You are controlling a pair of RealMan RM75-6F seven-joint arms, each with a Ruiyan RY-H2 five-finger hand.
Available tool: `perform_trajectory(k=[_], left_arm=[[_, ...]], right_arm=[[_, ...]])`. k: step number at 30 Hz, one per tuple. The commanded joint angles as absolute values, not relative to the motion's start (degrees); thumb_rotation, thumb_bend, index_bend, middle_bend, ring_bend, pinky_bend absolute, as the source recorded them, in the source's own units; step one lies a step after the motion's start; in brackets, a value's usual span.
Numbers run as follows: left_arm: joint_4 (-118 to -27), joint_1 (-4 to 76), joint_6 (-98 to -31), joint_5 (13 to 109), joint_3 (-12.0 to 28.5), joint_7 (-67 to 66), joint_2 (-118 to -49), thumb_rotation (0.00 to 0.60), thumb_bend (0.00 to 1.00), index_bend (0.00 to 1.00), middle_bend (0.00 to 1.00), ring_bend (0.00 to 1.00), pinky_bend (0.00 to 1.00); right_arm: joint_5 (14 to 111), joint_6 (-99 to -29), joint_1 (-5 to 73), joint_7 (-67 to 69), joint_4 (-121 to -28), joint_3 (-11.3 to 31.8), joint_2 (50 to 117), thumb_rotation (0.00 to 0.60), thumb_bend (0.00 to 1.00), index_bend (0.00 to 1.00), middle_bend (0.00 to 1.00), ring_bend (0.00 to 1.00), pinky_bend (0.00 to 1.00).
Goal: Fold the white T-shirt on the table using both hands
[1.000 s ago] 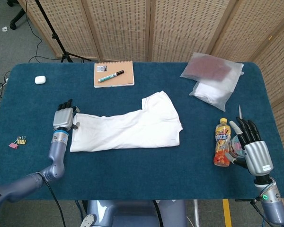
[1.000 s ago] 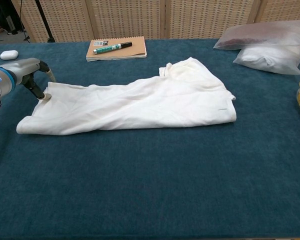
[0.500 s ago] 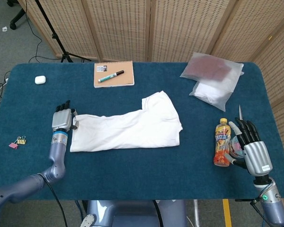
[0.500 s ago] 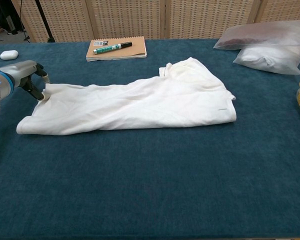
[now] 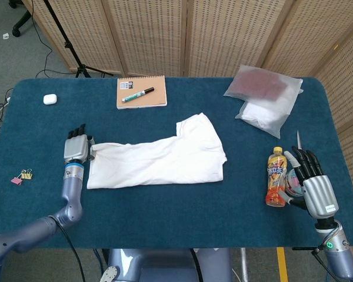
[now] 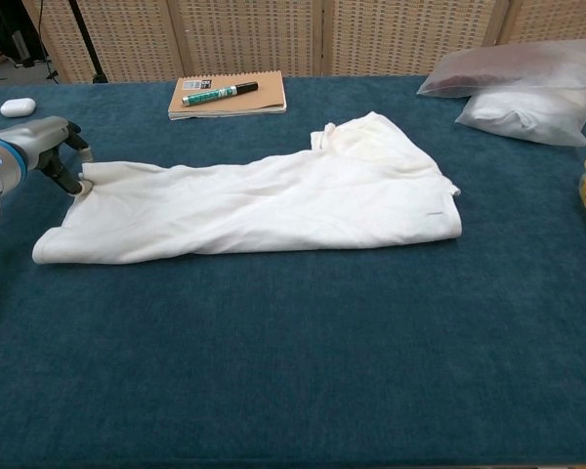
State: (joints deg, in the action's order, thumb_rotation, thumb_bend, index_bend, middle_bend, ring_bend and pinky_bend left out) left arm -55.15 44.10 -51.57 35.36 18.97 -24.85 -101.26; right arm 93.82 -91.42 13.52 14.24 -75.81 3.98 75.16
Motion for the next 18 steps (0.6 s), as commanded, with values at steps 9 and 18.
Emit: perform_trajectory(k=[9,18], left_arm=[[-58.4,43.3,-52.3,33.3,19.8,-27.4,-98.6,0.600,0.60,0.73,0.00,0.00,0.00],[-63.6,42.1,-52.7,28.7,19.8,-32.0,-92.3,0.600,0.59,0.74,0.00,0.00,0.00]], right_arm=[[94.1,-91.1,13.4,13.9,-76.0,3.9,75.1,0.600,0.00,0.00,0.00,0.00,0.00],[94.2,-90.8,13.3,13.7,-76.1,3.9,75.0,0.600,0.00,0.00,0.00,0.00,0.00]])
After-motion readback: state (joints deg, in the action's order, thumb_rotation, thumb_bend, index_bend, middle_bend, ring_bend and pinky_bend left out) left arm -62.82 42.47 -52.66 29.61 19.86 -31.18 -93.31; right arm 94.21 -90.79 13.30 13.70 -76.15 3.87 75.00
